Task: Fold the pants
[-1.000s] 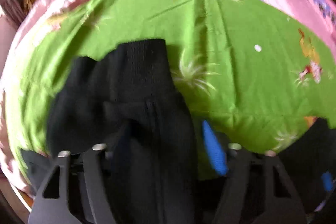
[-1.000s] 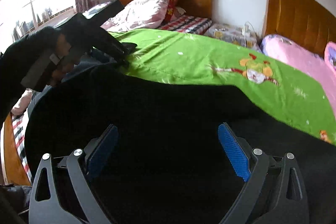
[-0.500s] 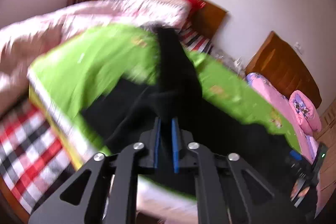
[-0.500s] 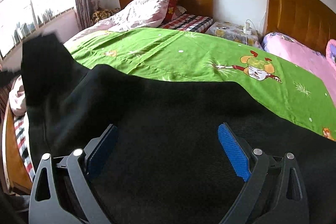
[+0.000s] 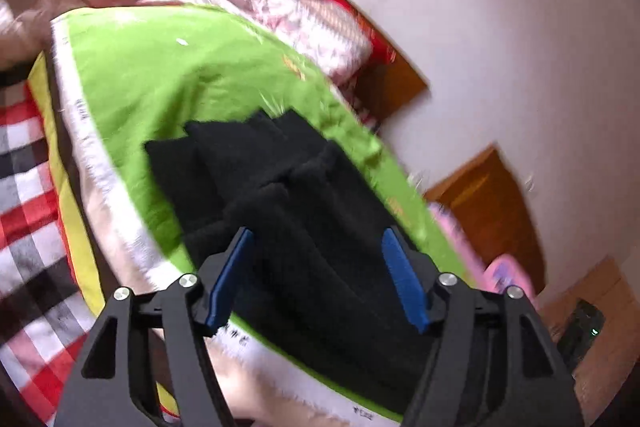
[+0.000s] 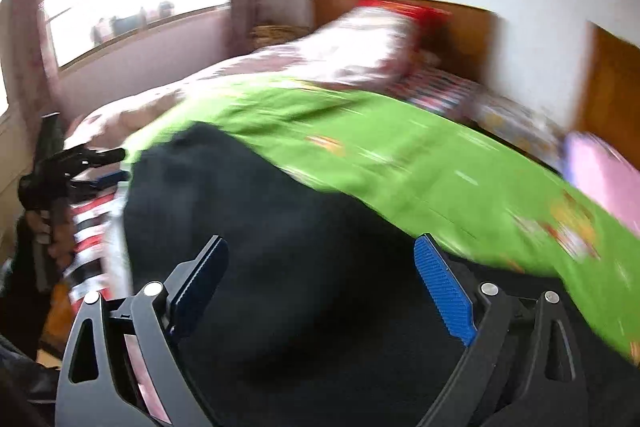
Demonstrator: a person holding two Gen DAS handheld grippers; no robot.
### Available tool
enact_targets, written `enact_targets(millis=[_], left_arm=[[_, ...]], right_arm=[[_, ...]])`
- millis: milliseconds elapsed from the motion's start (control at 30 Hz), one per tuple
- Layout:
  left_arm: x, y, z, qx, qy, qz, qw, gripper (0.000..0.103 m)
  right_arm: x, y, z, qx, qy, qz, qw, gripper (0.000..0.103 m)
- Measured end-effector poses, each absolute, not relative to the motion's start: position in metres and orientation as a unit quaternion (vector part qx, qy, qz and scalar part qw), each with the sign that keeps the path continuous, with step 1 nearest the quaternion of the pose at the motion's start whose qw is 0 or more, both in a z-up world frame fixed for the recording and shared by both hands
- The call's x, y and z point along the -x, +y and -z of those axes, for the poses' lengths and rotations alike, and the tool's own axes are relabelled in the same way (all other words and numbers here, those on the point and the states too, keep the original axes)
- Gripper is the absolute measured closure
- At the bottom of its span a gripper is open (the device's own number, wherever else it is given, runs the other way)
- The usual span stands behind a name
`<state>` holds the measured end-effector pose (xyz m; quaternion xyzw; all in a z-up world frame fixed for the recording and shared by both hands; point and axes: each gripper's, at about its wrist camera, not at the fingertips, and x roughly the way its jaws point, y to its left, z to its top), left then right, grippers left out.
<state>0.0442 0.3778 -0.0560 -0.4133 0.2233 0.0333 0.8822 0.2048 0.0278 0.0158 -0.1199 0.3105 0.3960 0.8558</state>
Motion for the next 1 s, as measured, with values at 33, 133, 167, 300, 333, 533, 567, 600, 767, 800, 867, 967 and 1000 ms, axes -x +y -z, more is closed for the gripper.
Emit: enact_targets(millis=[33,133,167,300,333,533,567,600,767,800,867,967,1000], left_arm=[[-0.038,0.381,0.057,0.414,0.220,-0.035,0.883,0.034],[-0.028,0.399,0.066,0.420,0.227,-0.066,0.876,0.034],[-0.024,0.406,0.070,0.436,0.222,-0.075,0.869,0.034],[-0.027,0.424,0.084,0.462,0.235,-0.091,0.850,0.040],[-0.029,0.425,0.086,0.461,0.237,-0.089,0.851,0.042],[-0.034,0.423,0.078,0.465,0.226,-0.055,0.854,0.039],[-0.037,0.422,0.074,0.460,0.224,-0.051,0.858,0.035],[-0.043,0.420,0.070,0.454,0.226,-0.047,0.861,0.033],[-0.086,0.417,0.078,0.447,0.269,-0.056,0.851,0.039],[-0.090,0.417,0.081,0.450,0.270,-0.067,0.849,0.062],[-0.086,0.416,0.079,0.454,0.257,-0.074,0.850,0.081],[-0.068,0.402,0.053,0.414,0.228,-0.084,0.877,0.083],[-0.063,0.396,0.044,0.396,0.223,-0.088,0.886,0.083]], right_arm=[[-0.209,0.051,-0.016,0.131,0.311,-0.416,0.845,0.016],[-0.234,0.115,-0.007,0.143,0.334,-0.458,0.811,0.028],[-0.249,0.139,-0.002,0.135,0.352,-0.470,0.798,0.031],[-0.299,0.200,0.009,0.095,0.396,-0.489,0.771,0.039],[-0.309,0.212,0.012,0.083,0.406,-0.494,0.764,0.039],[-0.354,0.277,0.032,0.075,0.464,-0.544,0.695,0.039],[-0.355,0.284,0.033,0.089,0.462,-0.549,0.691,0.039],[-0.356,0.292,0.034,0.101,0.464,-0.560,0.679,0.039],[-0.346,0.316,0.050,0.148,0.478,-0.594,0.630,0.058],[-0.341,0.315,0.047,0.153,0.461,-0.605,0.630,0.065],[-0.326,0.310,0.035,0.177,0.417,-0.613,0.647,0.072],[-0.313,0.302,0.013,0.176,0.384,-0.633,0.649,0.078],[-0.308,0.298,0.002,0.170,0.374,-0.647,0.642,0.078]])
